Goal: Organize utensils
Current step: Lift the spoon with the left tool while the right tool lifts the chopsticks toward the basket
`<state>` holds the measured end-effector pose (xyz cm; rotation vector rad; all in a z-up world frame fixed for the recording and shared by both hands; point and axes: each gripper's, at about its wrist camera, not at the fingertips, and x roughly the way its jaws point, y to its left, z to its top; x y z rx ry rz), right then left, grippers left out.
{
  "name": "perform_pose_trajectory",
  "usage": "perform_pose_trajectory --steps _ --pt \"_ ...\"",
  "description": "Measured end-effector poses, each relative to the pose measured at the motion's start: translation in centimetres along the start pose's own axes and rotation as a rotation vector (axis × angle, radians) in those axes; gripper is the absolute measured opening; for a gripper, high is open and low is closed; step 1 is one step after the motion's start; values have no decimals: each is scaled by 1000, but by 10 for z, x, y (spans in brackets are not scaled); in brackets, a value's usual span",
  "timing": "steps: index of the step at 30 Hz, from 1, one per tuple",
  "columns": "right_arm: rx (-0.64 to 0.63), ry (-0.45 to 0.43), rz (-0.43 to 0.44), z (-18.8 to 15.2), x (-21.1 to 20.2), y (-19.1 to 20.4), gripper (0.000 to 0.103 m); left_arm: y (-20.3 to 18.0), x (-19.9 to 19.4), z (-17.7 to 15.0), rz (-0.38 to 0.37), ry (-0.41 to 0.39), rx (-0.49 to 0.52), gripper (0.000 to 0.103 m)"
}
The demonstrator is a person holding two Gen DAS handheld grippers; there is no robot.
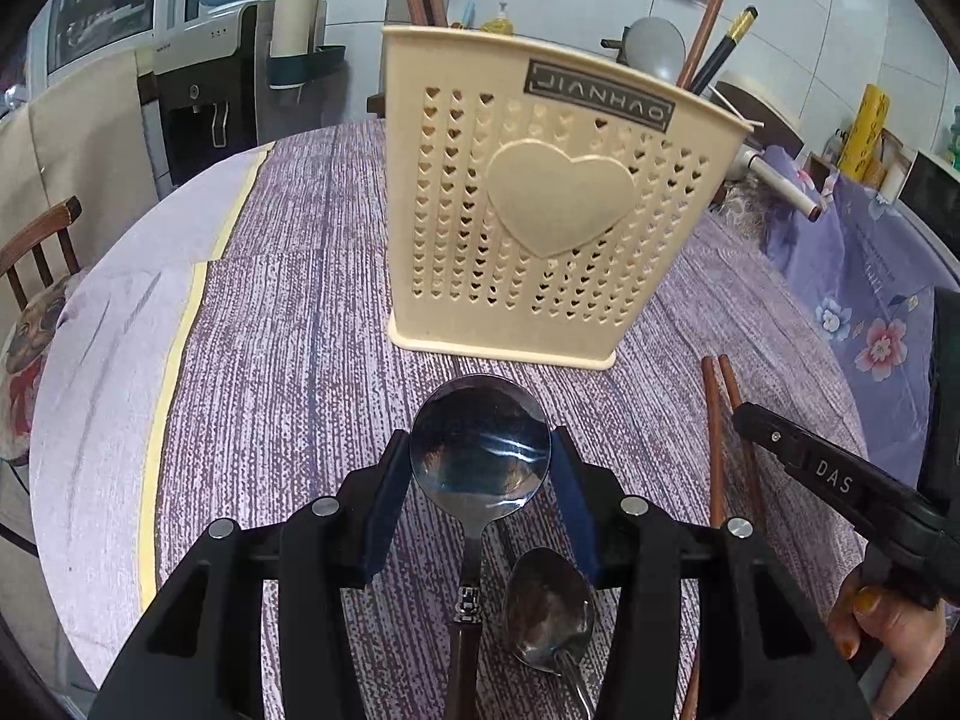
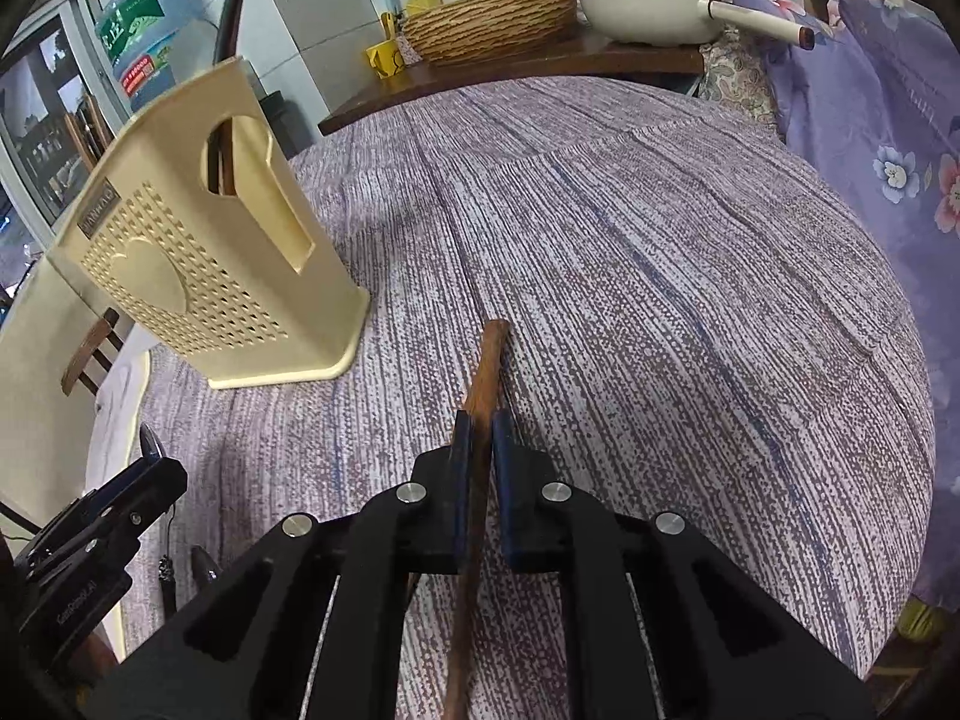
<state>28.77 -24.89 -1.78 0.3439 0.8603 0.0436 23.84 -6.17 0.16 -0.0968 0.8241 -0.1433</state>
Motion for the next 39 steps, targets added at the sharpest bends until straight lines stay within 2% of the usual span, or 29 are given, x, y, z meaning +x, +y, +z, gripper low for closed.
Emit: perform_pose_trajectory --steps 4,11,19,29,39 --pt "9 -35 58 3 -17 1 8 3 -11 4 -17 -34 -1 47" --pt "-42 -155 138 10 -66 17 8 6 -37 14 -44 -103 1 47" --pt "-112 -262 179 18 -117 27 8 10 -63 25 -64 -170 -5 47" --pt "-156 -277 216 16 -140 32 8 8 -77 29 -77 -193 9 47" --pt "-166 -290 266 23 -156 36 8 20 -92 36 -123 -201 -13 47"
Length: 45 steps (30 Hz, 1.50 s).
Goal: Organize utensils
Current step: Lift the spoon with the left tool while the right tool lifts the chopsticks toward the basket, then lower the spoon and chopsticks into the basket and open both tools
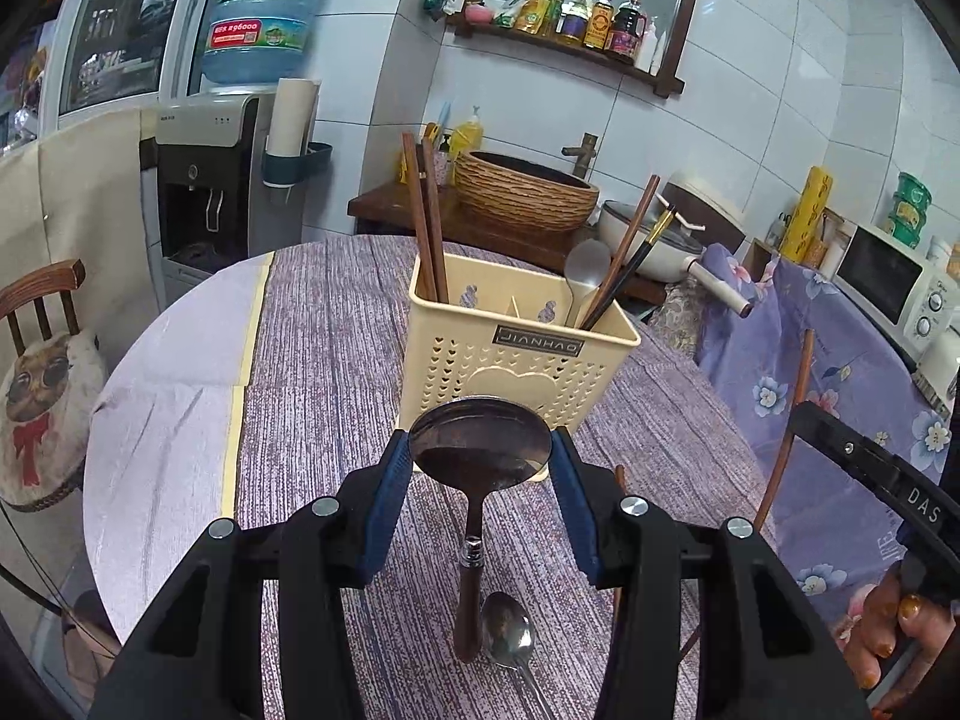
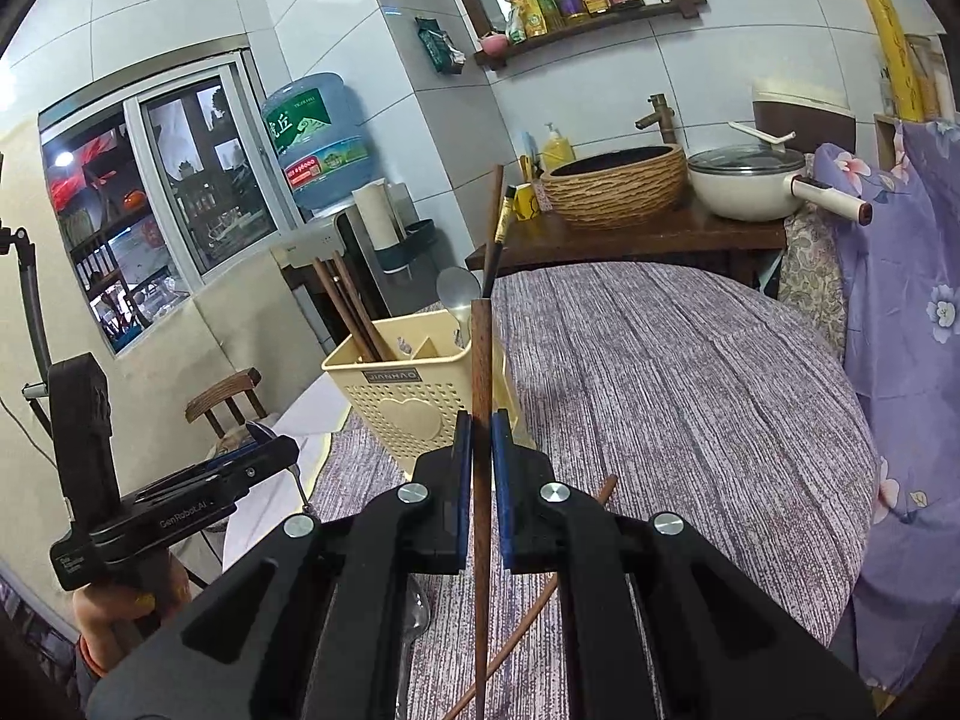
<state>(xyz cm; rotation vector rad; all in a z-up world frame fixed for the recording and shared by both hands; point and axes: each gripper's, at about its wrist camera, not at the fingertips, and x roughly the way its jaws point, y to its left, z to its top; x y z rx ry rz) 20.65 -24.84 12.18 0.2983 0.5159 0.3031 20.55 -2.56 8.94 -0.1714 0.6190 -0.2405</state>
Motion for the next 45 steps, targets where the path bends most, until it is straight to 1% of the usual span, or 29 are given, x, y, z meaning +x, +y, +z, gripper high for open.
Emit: perform_pose_trajectory --steps 3,5,7,10,12,14,15,18,20,23,26,27,30,33,38,45 --pt "6 -5 29 8 -1 4 8 -1 -4 6 2 -16 11 47" --pt "7 -10 48 15 0 7 8 -1 -6 10 -12 -20 9 47" --pt "-1 -28 53 22 -2 11 8 1 -7 18 -33 -28 -1 47" --pt "-10 -71 63 41 -3 20 8 -1 -11 37 -62 -67 -4 47" --pt "-8 -117 73 60 -5 27 8 -2 -15 57 -82 -107 -20 47" --pt "-20 -190 69 81 -10 38 8 -5 -21 75 -87 -158 -19 47" --pt "-32 -231 64 93 -12 45 8 -8 -26 89 -82 -198 -17 47" --pt "-51 -322 41 124 -9 61 8 -13 -31 118 -78 -275 -24 47" --pt "-62 -354 31 140 -3 70 8 -19 -27 136 -53 -317 -16 47" --pt "-118 -427 -35 154 12 86 8 -21 -14 150 -26 -334 -19 47" --pt "-165 -462 -97 153 37 91 8 -22 4 149 7 -329 -12 47" --pt "-170 -460 -107 150 46 91 8 -20 8 147 8 -325 -13 47" --pt "-159 -429 -124 137 70 84 8 -16 21 136 19 -311 -11 47" --pt "-164 -409 -143 120 85 77 8 -11 29 121 21 -291 -12 47" --pt "-152 -371 -142 96 99 65 8 -5 38 102 25 -267 -18 47" --pt "-159 -315 -129 71 110 54 8 -8 53 82 25 -225 18 47"
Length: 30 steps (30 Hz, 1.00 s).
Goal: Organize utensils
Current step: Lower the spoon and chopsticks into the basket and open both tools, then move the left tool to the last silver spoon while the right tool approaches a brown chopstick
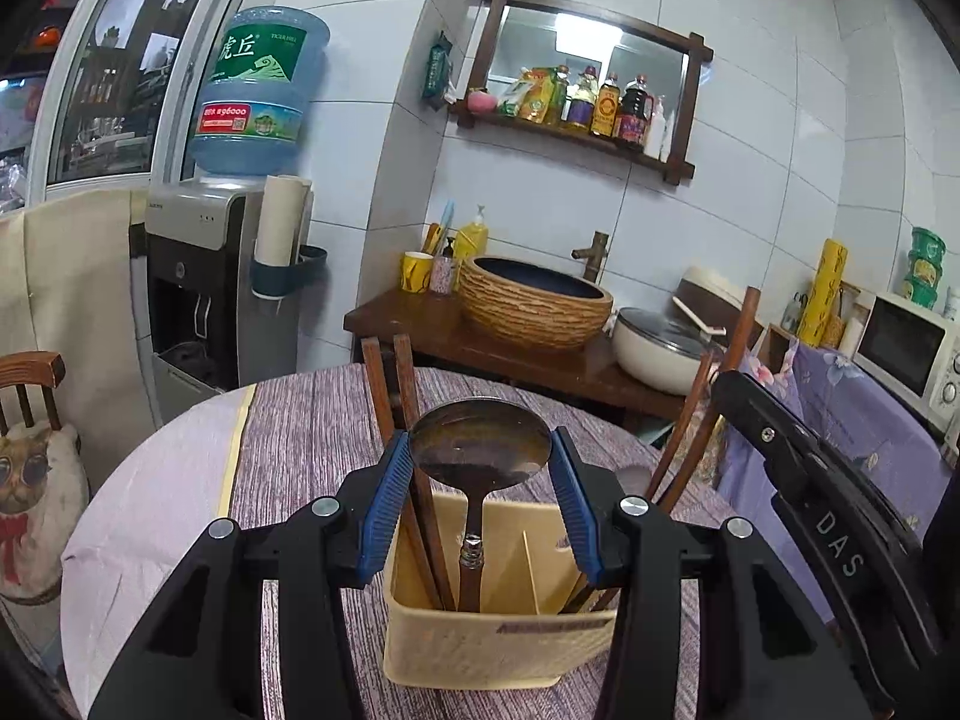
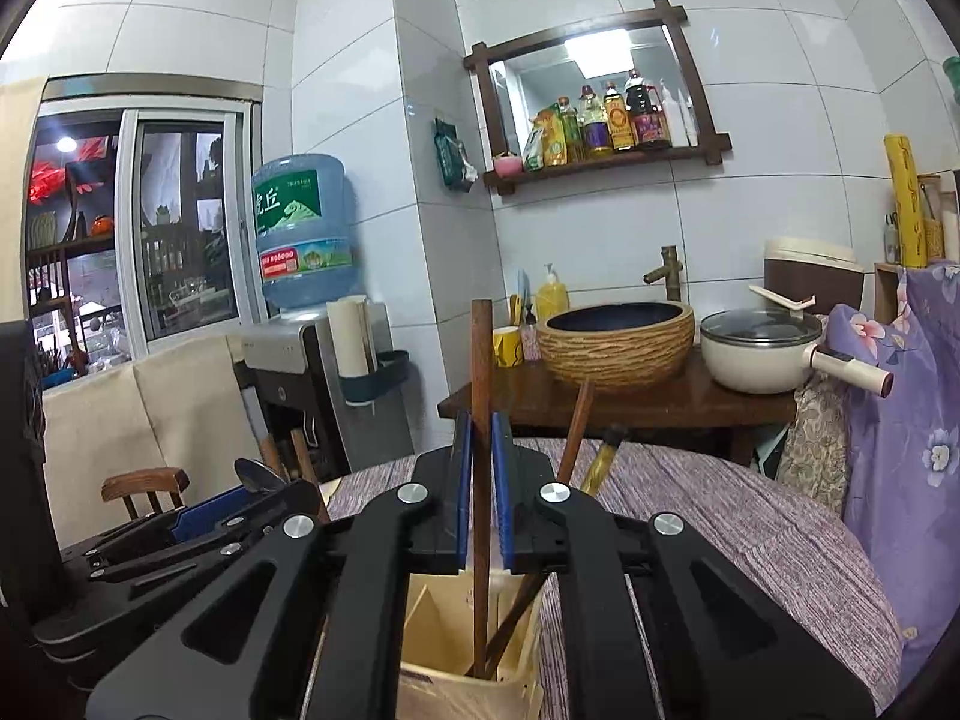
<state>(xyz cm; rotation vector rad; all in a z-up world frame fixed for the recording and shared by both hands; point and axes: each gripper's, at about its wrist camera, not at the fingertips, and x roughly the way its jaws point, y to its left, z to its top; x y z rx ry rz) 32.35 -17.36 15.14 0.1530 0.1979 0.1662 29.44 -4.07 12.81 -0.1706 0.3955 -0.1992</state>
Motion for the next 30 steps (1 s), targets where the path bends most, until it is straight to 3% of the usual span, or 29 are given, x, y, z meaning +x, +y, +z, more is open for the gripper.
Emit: perform_pose_trajectory --steps 12,14,16,17,21,24,30 --pt "-20 51 30 -19 -8 -9 8 1 4 -32 8 74 33 47" --pt "-35 37 32 -18 -17 -10 16 0 -3 -35 13 60 44 48" --pt "-39 9 27 -16 -31 -12 57 0 -14 -37 20 44 60 53" --pt "-37 -7 24 -15 -37 -13 61 -1 -20 -38 25 37 62 59" --pt "-44 -7 28 -17 -60 -13 64 1 -48 -45 25 -1 46 81" --pt "-38 42 37 -25 -71 -16 72 3 -59 -54 47 16 39 88" --pt "-4 170 -2 -53 -79 -30 74 18 -65 -78 96 110 -1 92"
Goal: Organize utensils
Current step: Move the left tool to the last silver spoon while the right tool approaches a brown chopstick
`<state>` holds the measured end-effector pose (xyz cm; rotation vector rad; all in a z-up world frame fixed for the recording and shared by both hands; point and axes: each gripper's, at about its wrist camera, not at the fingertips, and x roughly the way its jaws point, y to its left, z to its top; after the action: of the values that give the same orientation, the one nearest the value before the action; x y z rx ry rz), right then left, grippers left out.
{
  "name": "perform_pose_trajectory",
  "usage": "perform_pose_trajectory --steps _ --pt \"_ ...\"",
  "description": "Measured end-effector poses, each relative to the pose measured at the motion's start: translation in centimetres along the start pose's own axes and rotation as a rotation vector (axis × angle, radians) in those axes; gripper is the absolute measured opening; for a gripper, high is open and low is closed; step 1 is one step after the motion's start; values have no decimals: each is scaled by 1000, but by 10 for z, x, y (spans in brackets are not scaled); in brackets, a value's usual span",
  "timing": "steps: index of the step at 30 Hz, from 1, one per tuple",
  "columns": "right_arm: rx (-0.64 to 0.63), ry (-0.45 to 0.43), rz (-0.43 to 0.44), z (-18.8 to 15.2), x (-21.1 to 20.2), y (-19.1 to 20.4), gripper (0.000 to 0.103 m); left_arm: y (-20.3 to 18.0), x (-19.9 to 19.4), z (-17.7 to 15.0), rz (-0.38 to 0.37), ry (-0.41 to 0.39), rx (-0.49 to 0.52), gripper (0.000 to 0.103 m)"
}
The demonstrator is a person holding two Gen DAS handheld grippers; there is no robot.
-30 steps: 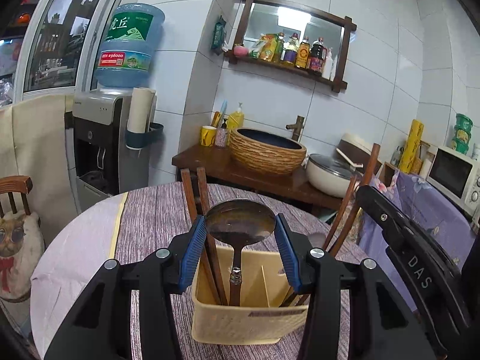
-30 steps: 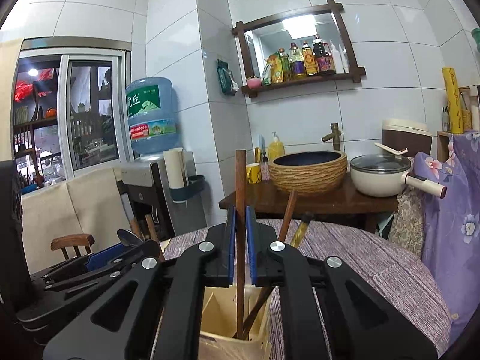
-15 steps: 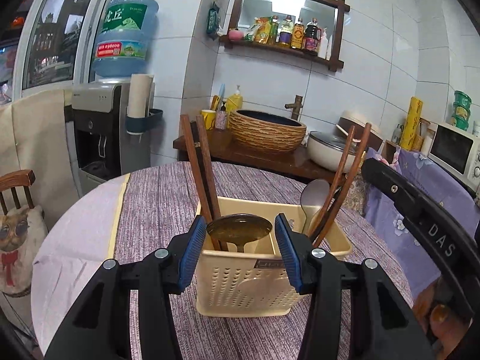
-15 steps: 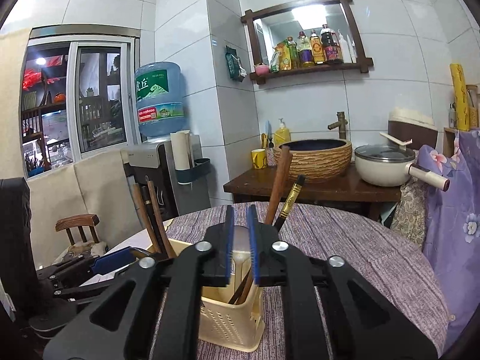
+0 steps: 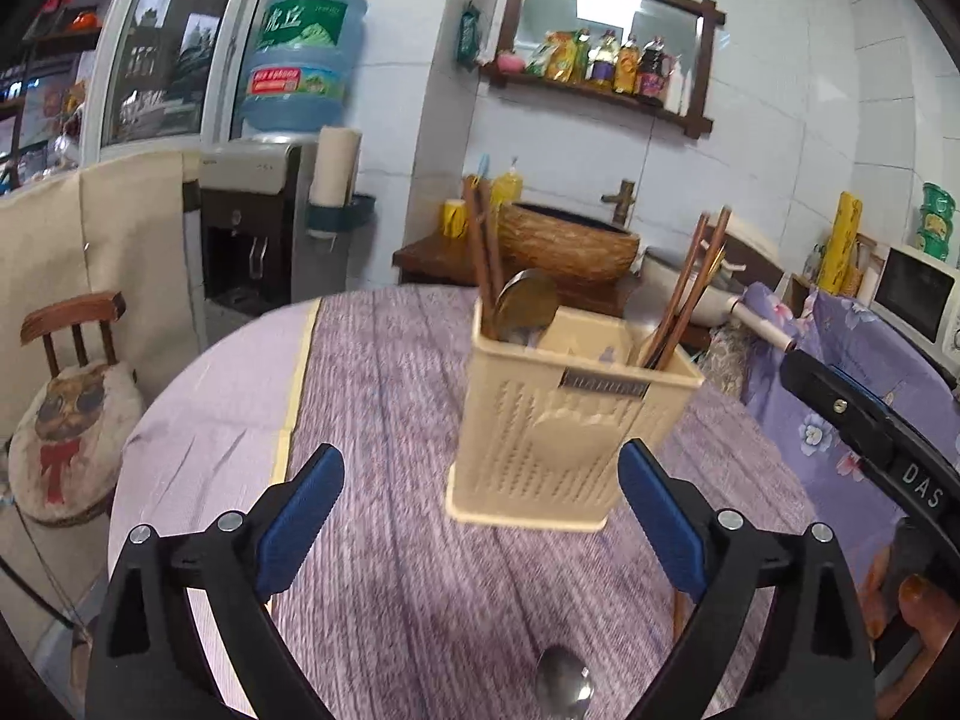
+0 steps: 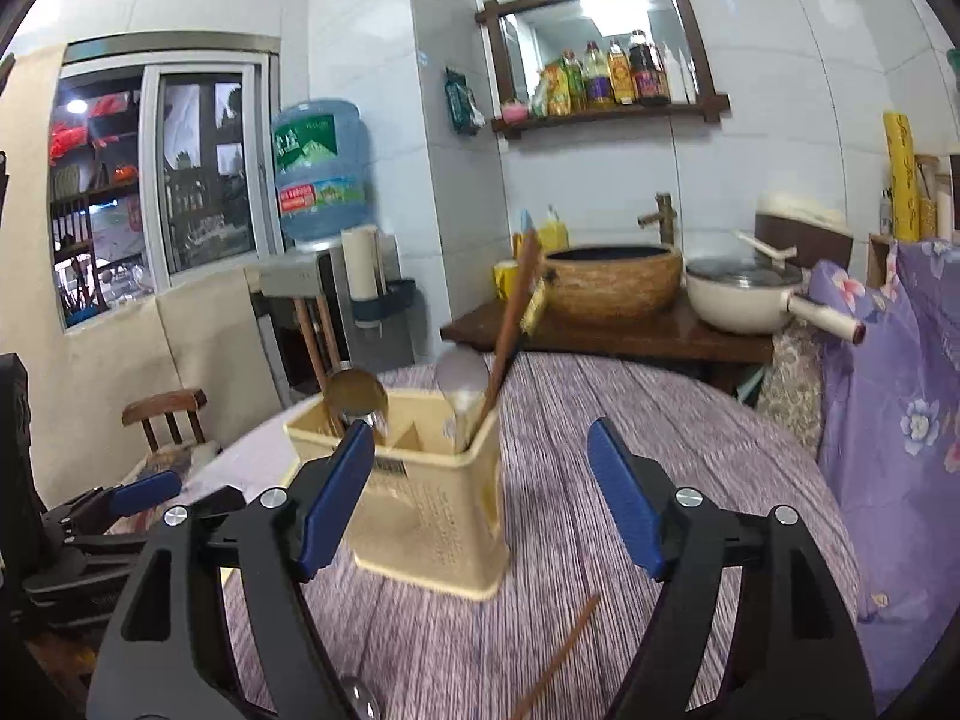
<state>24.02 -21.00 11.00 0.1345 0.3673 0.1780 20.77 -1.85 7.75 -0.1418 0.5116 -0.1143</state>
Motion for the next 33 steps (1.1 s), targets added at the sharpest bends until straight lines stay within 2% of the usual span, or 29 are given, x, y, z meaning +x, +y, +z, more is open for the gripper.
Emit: perform_pose_trajectory --steps 8,16,20,24,27,30,33 --pt "101 186 -67 -49 13 -31 74 21 6 -35 27 119 -54 92" --pt "201 364 -130 -102 28 -59 73 28 6 -68 71 174 -45 92" --pt "231 408 -128 -110 35 -62 67 24 9 -78 66 207 -23 91" --pt "194 437 -129 -110 46 -51 64 21 7 -80 61 205 -17 91" --pt "160 469 -141 -112 59 -42 56 20 6 -82 57 210 -11 91" --pt "155 495 -156 -112 70 -40 44 19 6 -86 59 219 -5 91" --pt "161 521 -168 -111 82 -42 40 19 6 -89 59 230 -6 91"
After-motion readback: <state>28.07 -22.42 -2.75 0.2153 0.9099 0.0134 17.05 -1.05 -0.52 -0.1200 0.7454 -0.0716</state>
